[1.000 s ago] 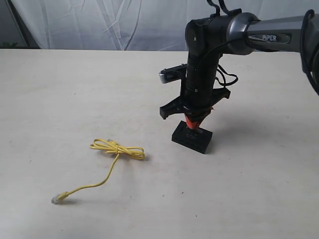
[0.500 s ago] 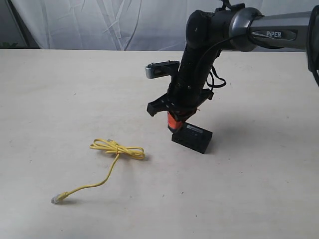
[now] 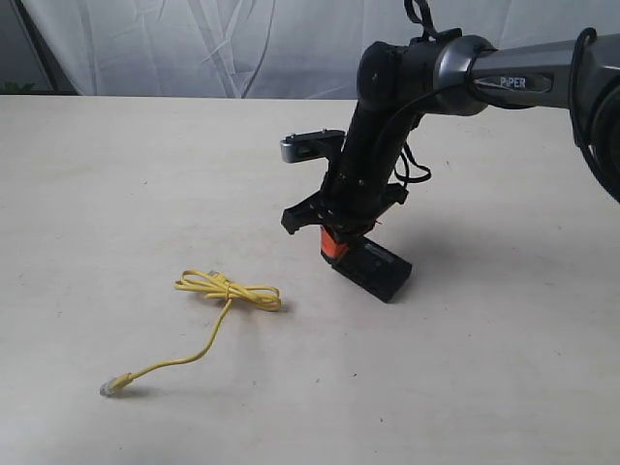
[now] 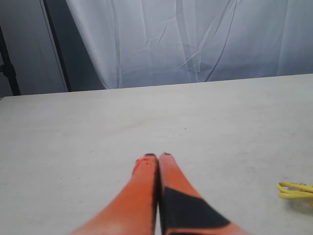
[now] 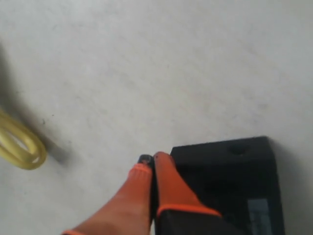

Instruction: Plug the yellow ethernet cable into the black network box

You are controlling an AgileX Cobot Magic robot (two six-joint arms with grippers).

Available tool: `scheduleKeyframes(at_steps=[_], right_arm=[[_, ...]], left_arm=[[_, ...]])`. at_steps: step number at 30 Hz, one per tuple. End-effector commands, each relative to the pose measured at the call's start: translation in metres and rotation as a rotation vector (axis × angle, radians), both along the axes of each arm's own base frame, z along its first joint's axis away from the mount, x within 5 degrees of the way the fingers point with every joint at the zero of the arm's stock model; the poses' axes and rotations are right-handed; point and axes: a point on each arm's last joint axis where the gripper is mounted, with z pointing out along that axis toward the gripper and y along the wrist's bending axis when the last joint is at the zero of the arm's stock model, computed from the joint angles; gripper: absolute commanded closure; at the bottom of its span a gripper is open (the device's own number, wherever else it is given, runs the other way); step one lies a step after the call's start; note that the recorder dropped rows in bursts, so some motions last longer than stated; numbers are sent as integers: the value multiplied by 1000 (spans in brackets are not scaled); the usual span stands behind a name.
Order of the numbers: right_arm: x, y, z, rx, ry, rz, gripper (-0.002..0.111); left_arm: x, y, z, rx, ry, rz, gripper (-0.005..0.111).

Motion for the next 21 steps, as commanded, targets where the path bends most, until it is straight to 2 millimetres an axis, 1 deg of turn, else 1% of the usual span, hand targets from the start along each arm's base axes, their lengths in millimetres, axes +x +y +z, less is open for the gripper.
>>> scheduleKeyframes(at_steps=[1,5,7,10,11,15,17,21], right_arm=[[8,-2,-3,-15,-69,-59,108],[12,-3,-4,-31,-99,-87,108],[11,-3,2,-22,-109,-89,108],[11,-3,15,-7,-134,-90,108],[10,-4,27,5,-153,-90,108],[4,-8,48,0,-163,-70,108],[-2,-9,50,-13,-108,-59,108],[-15,-6,36,-33,-46,-42,108]], left_arm=[[0,0,-1,-4,0,5,107],[0,0,-1,-4,0,5,107],[0,0,-1,-4,0,5,107],[0,0,-1,-4,0,5,107],[0,0,-1,-4,0,5,107],[0,0,-1,-4,0,5,107],[0,0,-1,-4,0,5,107],[0,0,-1,-4,0,5,107]])
